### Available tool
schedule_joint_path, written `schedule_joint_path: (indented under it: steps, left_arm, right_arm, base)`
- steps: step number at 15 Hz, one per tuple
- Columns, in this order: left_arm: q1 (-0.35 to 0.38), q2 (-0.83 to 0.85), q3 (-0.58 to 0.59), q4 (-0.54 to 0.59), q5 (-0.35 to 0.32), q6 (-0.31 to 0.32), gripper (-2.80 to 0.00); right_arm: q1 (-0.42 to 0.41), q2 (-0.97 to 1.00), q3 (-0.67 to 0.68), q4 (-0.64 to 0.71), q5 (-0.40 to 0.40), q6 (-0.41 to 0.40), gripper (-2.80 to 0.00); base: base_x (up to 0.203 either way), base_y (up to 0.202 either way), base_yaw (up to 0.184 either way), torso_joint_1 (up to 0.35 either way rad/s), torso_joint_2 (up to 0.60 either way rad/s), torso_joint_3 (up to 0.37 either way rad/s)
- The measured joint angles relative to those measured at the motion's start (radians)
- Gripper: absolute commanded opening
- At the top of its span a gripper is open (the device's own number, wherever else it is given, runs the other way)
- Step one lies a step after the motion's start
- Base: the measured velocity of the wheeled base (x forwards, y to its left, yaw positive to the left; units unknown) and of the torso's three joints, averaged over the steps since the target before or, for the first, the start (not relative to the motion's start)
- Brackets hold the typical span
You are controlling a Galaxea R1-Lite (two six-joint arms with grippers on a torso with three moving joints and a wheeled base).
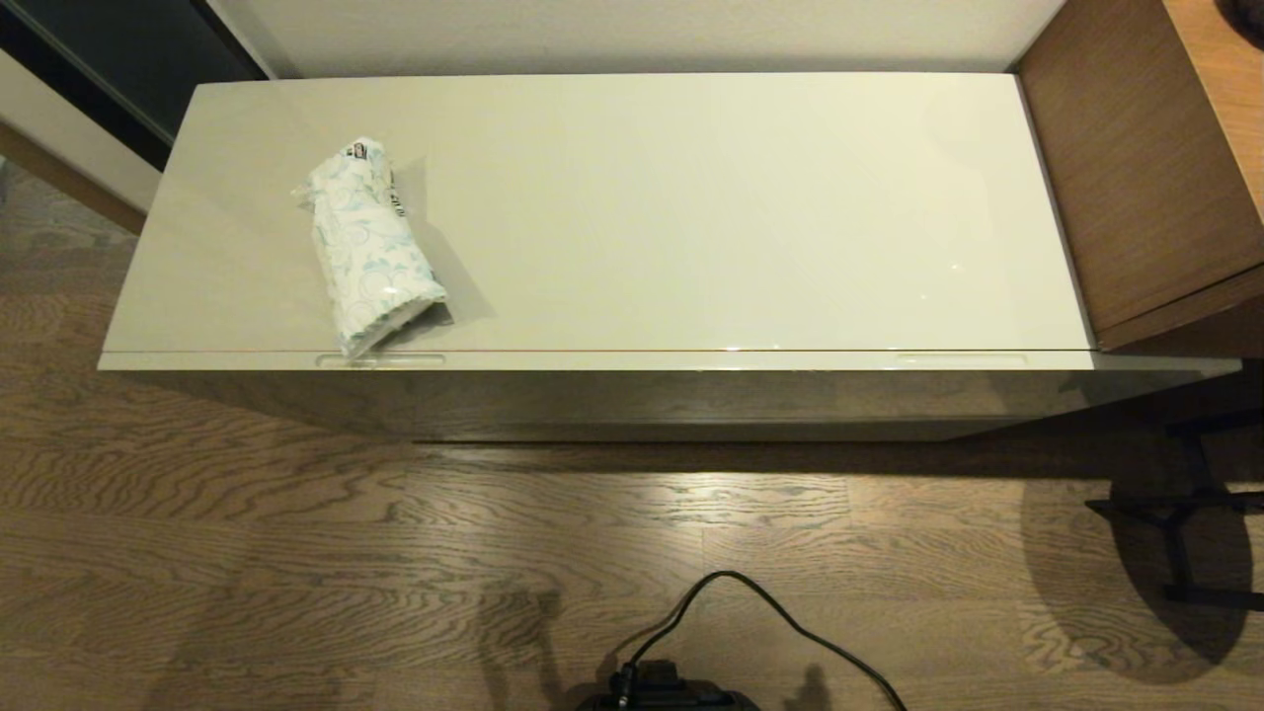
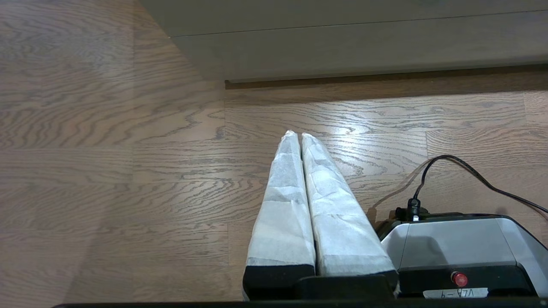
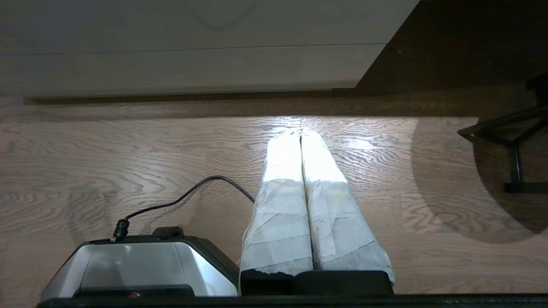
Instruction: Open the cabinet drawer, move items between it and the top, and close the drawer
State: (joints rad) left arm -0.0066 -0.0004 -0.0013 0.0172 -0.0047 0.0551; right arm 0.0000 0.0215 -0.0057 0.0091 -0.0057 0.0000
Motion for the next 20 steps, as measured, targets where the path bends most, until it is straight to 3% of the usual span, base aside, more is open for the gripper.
schedule_joint_path:
  steps: [20]
  left_arm:
    - [0.000,0.000,0.000,0.000,0.000,0.000,-2.80]
  right_arm:
    - [0.000,0.000,-0.004,0.009,-0.001,-0.001,-2.80]
  base:
    - [0.000,0.000,0.000,0.000,0.00,0.000]
